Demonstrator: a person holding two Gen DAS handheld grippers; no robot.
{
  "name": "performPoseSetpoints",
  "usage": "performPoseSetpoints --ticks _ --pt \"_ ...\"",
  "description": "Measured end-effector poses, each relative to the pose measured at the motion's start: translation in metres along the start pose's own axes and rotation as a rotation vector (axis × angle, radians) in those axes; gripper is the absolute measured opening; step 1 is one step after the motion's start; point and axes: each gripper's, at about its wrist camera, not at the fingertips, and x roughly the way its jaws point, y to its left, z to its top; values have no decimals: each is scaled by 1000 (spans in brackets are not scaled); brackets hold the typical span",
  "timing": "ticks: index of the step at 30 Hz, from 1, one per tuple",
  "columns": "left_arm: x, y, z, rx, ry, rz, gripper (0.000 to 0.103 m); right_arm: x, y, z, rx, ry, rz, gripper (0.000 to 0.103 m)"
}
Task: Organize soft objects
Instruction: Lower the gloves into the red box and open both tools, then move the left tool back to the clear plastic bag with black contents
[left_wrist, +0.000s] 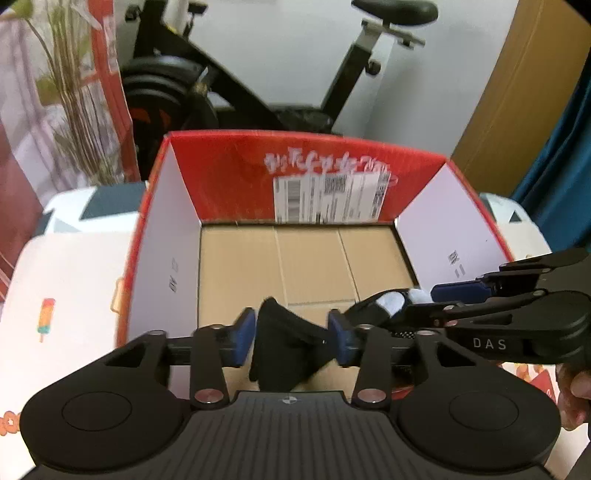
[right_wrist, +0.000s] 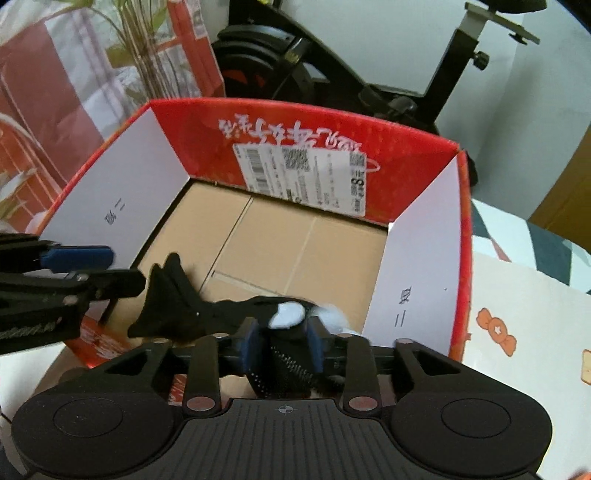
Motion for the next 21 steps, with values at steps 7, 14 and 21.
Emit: performPoseSetpoints --ticks 7,14,21 --pt "-52 -4 -13 0 -190 54 81 -52 6 -9 -2 -198 -15 98" --pt "-104 -8 -39 34 -277 134 103 -109 -4 -52 43 -396 -5 103" --pt "-141 0 -74 6 -310 167 103 -147 -21 -116 140 -544 5 103"
